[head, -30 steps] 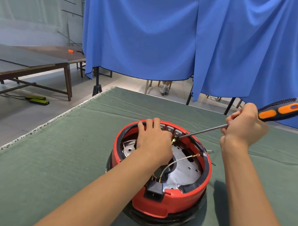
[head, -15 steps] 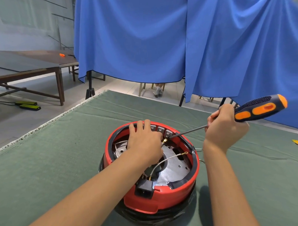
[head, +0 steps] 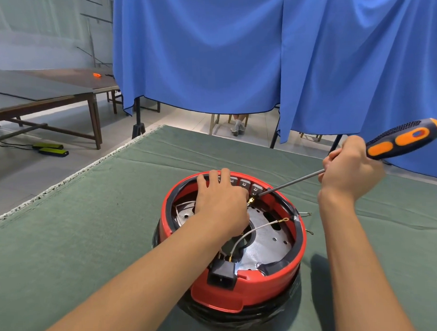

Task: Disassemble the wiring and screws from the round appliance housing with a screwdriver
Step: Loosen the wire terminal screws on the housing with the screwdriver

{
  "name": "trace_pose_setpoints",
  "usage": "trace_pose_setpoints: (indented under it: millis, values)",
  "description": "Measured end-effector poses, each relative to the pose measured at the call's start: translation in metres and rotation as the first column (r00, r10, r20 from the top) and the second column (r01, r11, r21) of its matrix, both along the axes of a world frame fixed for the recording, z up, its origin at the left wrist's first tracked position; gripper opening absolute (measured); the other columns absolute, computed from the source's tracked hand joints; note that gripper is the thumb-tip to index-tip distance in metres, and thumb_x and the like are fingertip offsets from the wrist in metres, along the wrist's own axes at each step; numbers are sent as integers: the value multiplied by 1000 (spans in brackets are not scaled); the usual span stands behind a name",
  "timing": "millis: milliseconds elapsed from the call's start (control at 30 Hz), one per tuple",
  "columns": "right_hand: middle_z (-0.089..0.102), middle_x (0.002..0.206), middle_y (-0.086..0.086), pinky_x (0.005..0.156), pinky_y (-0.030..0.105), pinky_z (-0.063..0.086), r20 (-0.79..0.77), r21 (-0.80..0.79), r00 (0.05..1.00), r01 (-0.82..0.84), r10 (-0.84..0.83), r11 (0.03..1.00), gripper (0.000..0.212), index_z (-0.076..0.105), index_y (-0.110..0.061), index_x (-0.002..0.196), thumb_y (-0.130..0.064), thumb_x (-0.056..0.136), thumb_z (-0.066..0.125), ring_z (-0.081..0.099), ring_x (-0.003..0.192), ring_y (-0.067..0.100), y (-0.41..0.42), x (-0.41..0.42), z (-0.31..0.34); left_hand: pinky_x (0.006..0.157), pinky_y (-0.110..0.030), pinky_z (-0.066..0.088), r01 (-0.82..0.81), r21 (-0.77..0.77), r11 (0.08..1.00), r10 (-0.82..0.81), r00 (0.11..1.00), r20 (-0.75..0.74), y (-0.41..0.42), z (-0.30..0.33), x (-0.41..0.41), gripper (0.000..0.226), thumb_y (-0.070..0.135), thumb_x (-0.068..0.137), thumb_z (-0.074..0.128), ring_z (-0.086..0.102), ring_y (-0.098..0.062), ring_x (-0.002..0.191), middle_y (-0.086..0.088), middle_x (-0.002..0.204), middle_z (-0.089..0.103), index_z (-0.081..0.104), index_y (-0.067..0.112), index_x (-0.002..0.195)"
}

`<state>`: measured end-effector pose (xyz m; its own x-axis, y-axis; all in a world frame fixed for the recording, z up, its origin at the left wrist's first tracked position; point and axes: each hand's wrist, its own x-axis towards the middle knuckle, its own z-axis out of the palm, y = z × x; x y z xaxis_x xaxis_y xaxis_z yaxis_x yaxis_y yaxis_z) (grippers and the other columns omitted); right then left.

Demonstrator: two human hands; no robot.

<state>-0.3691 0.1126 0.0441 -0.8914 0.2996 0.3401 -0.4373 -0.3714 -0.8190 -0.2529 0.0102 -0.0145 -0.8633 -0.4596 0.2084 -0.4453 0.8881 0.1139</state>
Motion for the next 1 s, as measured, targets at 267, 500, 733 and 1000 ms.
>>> trace_pose_setpoints:
  millis: [267, 500, 733, 1000]
  values:
    - [36, 35, -7, 41, 18, 22, 24, 7, 1000, -9, 8, 1000, 25, 36, -16, 46, -19, 67, 49, 33, 36, 17, -5, -13, 4, 114, -51, 11, 1, -6, 1000, -1, 1000, -4, 0, -1, -1, 37, 40, 88, 55, 18, -33, 135, -10, 145, 24, 55, 34, 124]
    - [37, 36, -9, 42, 19, 23, 121, 18, 992, -38, 35, 999, 27, 36, -18, 50, -15, 72, 50, 33, 36, 14, -5, -13, -6, 111, -46, 15, -26, -9, 1000, 25, 998, -54, -2, 0, 0, 40, 40, 87, 54, 23, -31, 132, -8, 145, 27, 52, 28, 125]
    - [34, 35, -8, 40, 16, 24, -56, -43, 997, -54, 51, 998, 24, 36, -15, 48, -15, 67, 51, 31, 36, 17, 3, 8, 14, 112, -48, 13, 1, -8, 1000, -1, 999, -36, -1, 0, 1, 35, 40, 89, 53, 22, -31, 133, -7, 143, 28, 56, 39, 124]
    - [34, 36, -6, 42, 20, 28, -122, 7, 992, -36, 37, 999, 23, 38, -11, 47, -15, 67, 51, 32, 39, 19, 4, 17, 9, 114, -52, 13, 15, -29, 999, -15, 1000, 6, 2, 3, 3, 33, 42, 93, 47, 18, -33, 136, -6, 151, 23, 59, 41, 124]
